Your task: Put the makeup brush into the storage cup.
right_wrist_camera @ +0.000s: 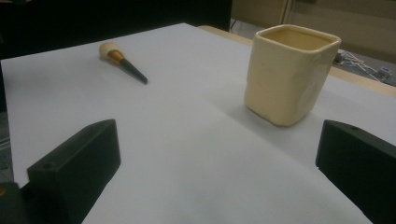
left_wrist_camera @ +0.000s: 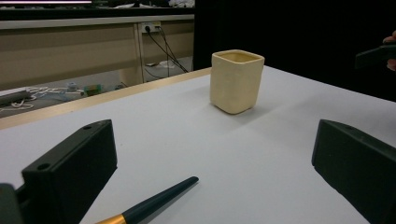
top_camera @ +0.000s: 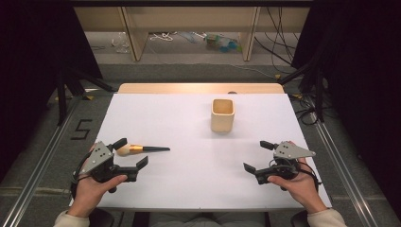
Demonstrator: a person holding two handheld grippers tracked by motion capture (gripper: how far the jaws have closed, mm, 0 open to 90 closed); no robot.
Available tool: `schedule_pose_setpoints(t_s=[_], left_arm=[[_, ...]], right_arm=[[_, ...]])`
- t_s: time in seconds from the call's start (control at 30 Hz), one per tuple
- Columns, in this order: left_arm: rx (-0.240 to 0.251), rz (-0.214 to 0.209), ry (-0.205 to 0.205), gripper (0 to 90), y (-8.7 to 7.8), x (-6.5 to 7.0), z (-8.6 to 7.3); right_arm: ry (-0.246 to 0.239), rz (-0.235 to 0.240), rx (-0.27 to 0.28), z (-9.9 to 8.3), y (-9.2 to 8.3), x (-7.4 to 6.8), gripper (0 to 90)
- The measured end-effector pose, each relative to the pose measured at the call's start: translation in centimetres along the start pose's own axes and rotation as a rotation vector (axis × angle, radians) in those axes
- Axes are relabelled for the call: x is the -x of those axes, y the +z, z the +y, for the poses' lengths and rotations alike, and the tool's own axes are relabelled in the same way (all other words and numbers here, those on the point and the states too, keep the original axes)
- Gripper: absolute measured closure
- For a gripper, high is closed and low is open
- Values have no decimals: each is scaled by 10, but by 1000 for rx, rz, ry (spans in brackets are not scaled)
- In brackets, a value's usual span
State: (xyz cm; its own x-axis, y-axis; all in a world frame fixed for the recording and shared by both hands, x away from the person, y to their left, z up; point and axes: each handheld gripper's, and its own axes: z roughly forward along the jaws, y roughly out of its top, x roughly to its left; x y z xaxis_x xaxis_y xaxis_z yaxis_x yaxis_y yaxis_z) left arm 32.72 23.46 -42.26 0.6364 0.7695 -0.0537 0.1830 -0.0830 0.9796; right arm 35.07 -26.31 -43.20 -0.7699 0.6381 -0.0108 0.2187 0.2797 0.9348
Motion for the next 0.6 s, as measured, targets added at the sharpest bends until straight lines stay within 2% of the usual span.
schedule_pose_setpoints(t_s=[0.13,0.23,0.27,0.43,0.47,0.6], left_arm=[[2,2,21,0,5,-7,7],[8,3,21,0,9,-12,10],[10,7,21,0,10,-15,11],[22,14,23,0,20,-26,17],[22,14,23,0,20,-26,17],[22,16,21,0,29,-30,19]], right_arm=[[-1,6,1,0,1,-1,8],[-9,-2,-7,1,0,-1,8],[-9,-11,13,0,1,-1,8],[-11,-4,-6,1,-1,0,9],[-12,-2,9,1,1,0,9],[-10,-3,9,1,1,-1,9]])
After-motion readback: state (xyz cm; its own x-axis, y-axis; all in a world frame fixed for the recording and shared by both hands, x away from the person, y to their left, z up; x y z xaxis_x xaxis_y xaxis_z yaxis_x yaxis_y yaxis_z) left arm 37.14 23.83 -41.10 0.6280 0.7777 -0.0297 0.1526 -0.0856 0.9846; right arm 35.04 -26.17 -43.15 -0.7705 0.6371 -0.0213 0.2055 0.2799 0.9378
